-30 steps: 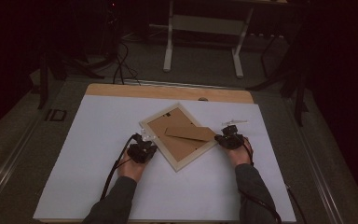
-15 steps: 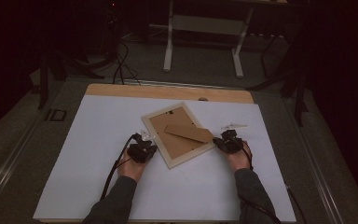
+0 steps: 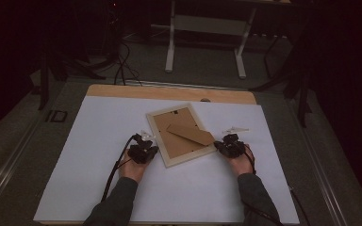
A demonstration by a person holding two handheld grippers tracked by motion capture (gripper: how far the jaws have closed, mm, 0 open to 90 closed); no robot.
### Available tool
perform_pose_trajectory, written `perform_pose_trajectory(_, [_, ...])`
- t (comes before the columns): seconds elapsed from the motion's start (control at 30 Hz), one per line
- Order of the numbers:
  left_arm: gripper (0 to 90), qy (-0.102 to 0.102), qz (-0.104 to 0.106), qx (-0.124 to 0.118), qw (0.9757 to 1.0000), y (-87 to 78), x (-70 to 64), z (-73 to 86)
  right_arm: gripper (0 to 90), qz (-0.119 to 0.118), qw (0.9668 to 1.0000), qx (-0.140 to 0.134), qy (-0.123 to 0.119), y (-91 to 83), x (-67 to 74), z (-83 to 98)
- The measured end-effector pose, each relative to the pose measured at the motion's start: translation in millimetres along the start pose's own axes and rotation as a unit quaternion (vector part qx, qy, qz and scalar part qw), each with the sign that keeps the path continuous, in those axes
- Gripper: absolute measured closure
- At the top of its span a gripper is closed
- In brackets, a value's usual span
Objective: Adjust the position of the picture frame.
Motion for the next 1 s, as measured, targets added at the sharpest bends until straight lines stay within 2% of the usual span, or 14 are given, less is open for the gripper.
perform_pose_trajectory(0.23, [90.0, -0.001, 0.0, 0.003, 1.0, -0.7, 2.6, 0.5, 90.0, 0.007, 0.9999, 0.001, -0.014, -2.3, 5.4, 3.9])
perform_pose_trajectory(0.7, [90.0, -0.01, 0.008, 0.005, 0.9999, -1.6, 6.9, 1.1, 90.0, -0.008, 0.9998, -0.005, -0.02, -6.0, 13.2, 13.2])
perform_pose_trajectory(1.0, [90.0, -0.018, 0.015, 0.009, 0.9997, -1.9, 11.5, 0.1, 90.0, -0.008, 0.9993, -0.002, -0.036, -8.9, 20.3, 18.6])
Point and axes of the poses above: each handheld gripper's, and its own axes: y roughly forward along the jaws, z roughly out of its underside, x roughly to its left, the point moved 7 cm from there along y, roughly forward along the jaws, and after that the axes turned 14 degrees about x, right-handed, at the moved point
